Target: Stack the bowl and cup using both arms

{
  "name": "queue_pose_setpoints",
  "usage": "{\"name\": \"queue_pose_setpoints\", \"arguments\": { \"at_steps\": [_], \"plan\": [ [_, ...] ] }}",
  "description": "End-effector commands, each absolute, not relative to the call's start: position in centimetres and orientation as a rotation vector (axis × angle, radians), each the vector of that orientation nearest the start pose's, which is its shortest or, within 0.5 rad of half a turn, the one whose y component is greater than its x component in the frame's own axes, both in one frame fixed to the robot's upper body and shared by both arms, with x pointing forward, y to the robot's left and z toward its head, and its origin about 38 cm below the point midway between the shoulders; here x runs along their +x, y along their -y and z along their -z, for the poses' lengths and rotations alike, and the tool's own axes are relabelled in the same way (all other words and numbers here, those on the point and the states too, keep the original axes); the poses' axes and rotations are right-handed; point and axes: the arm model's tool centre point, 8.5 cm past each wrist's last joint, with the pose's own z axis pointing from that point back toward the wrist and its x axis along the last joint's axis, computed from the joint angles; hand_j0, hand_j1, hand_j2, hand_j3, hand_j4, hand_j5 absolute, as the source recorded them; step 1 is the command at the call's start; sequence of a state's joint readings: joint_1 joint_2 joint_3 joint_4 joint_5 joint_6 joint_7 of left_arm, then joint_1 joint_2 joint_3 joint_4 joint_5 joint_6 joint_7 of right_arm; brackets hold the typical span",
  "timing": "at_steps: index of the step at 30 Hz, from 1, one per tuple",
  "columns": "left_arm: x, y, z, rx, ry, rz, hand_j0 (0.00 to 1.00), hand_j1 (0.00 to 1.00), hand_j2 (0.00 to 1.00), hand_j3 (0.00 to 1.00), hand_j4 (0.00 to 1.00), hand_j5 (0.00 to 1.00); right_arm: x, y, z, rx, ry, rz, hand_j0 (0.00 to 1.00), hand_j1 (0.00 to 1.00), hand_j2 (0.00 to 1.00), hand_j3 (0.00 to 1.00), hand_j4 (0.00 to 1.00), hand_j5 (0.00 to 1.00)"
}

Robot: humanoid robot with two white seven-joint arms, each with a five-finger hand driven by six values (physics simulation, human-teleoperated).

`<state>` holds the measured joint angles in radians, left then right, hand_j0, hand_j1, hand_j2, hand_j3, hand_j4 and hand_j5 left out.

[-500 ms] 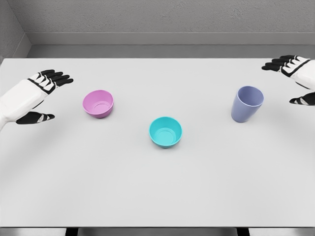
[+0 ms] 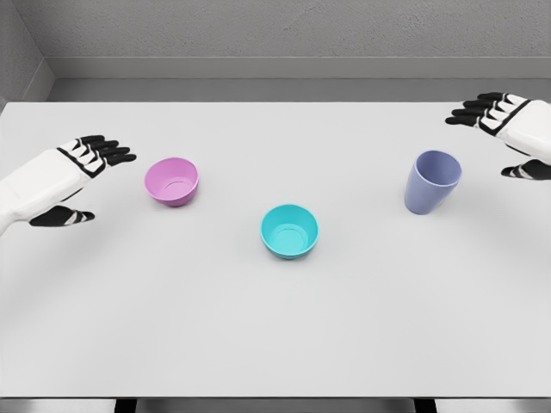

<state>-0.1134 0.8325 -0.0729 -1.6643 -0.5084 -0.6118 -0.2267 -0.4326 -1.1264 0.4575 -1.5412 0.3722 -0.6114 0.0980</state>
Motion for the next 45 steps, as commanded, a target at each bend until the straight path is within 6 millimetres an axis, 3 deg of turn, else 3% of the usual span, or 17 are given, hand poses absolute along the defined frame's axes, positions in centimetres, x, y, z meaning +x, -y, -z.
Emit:
{"name": "queue_pose_setpoints", "arguments": {
  "at_steps": [1,3,4,6,7,10,14,17,21,26,32,41,45],
  "plan": [
    [35.7,-36.5,-22.0,0.618,1.617,1.857,1.00,1.00,1.00,1.00,1.00,1.00,38.9,38.9,-27.3,-0.721,1.590,-1.932,1.00,1.00,1.00,1.00,1.00,1.00],
    [36.7,-34.6,-23.4,0.549,1.668,1.899,1.00,1.00,1.00,1.00,1.00,1.00,39.3,38.1,-29.0,-0.724,1.478,-2.053,1.00,1.00,1.00,1.00,1.00,1.00],
    [37.5,-32.9,-23.8,0.497,1.692,1.935,1.00,1.00,1.00,1.00,1.00,1.00,39.2,38.3,-28.9,-0.707,1.409,-2.091,1.00,1.00,1.00,1.00,1.00,1.00],
    [38.3,-30.6,-24.5,0.413,1.726,1.981,1.00,1.00,1.00,1.00,1.00,1.00,39.4,38.7,-30.6,-0.765,1.430,-2.069,1.00,1.00,1.00,1.00,1.00,1.00],
    [38.4,-30.5,-24.9,0.382,1.715,1.998,1.00,1.00,1.00,1.00,1.00,1.00,39.4,38.8,-30.8,-0.773,1.435,-2.064,1.00,1.00,1.00,1.00,1.00,1.00],
    [39.2,-28.5,-25.4,0.246,1.593,2.138,1.00,1.00,1.00,1.00,1.00,1.00,39.5,38.3,-29.9,-0.746,1.459,-2.049,1.00,1.00,1.00,1.00,1.00,1.00],
    [39.8,-27.7,-25.0,0.114,1.415,2.256,1.00,1.00,1.00,1.00,1.00,1.00,39.5,38.4,-29.6,-0.719,1.472,-2.028,1.00,1.00,1.00,1.00,1.00,1.00],
    [40.4,-25.9,-25.6,0.063,1.428,2.283,1.00,1.00,1.00,1.00,1.00,1.00,39.6,38.5,-29.3,-0.649,1.522,-1.958,1.00,1.00,1.00,1.00,1.00,1.00],
    [41.5,-25.3,-29.0,0.126,1.486,2.298,1.00,1.00,1.00,1.00,1.00,1.00,39.3,38.2,-28.7,-0.552,1.554,-1.912,1.00,1.00,1.00,1.00,1.00,1.00],
    [45.9,-24.3,-27.9,0.117,1.465,2.214,1.00,1.00,1.00,1.00,1.00,1.00,38.8,38.5,-28.4,-0.506,1.531,-1.916,1.00,1.00,1.00,1.00,1.00,1.00],
    [45.7,-24.3,-26.8,0.098,1.422,2.231,1.00,1.00,1.00,1.00,1.00,1.00,38.7,37.5,-27.4,-0.465,1.535,-1.933,1.00,1.00,1.00,1.00,1.00,1.00],
    [46.1,-25.8,-26.5,0.126,1.378,2.216,1.00,1.00,1.00,1.00,1.00,1.00,38.8,34.7,-25.9,-0.379,1.585,-1.941,1.00,1.00,1.00,1.00,1.00,1.00],
    [46.3,-25.5,-26.5,0.123,1.382,2.217,1.00,1.00,1.00,1.00,1.00,1.00,39.0,33.7,-24.9,-0.343,1.584,-1.941,1.00,1.00,1.00,1.00,1.00,1.00]
  ]
}}
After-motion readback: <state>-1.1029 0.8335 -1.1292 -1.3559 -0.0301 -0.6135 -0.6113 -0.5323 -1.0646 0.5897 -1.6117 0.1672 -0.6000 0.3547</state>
